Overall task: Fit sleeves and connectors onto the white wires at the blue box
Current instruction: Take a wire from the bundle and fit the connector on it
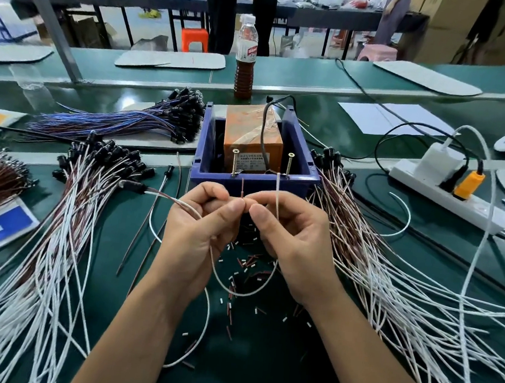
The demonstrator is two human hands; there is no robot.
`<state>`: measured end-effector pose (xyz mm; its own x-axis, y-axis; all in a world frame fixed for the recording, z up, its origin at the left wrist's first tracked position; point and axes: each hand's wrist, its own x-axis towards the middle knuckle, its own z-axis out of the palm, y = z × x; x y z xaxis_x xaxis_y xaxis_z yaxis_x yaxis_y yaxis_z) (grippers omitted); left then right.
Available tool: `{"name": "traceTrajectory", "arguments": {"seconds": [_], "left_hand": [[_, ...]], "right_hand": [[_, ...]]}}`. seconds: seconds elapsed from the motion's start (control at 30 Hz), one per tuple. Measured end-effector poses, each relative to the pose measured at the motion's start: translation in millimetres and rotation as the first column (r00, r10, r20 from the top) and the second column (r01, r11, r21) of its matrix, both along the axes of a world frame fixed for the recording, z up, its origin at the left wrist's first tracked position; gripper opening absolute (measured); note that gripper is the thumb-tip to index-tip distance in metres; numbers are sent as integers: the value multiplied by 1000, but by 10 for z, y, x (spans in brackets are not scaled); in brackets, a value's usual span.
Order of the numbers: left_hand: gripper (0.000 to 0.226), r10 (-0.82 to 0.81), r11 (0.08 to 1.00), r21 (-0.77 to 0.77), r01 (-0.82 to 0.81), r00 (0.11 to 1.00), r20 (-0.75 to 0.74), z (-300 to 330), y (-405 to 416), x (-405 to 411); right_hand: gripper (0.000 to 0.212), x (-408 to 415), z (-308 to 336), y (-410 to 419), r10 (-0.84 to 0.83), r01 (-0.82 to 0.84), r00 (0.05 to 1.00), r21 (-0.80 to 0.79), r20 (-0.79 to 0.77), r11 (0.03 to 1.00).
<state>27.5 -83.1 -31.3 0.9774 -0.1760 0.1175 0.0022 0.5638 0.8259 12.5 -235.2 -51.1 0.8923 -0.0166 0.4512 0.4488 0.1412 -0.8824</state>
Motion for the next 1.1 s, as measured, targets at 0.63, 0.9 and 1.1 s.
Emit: {"name": "traceTrajectory", "arguments": {"seconds": [0.63, 0.9, 1.1], "left_hand": [[11, -217, 972, 97, 214, 976, 24, -43, -12, 5], [29, -117, 968, 229, 100, 991, 65, -90, -57, 27], [27, -36, 909, 412, -65, 972, 232, -133, -58, 43]], "right_hand": [[6, -11, 119, -55, 270, -177, 946, 415, -179, 893], [8, -38, 187, -62, 228, -144, 961, 424, -155, 894], [10, -12, 165, -84, 172, -94, 968, 376, -181, 922]]}}
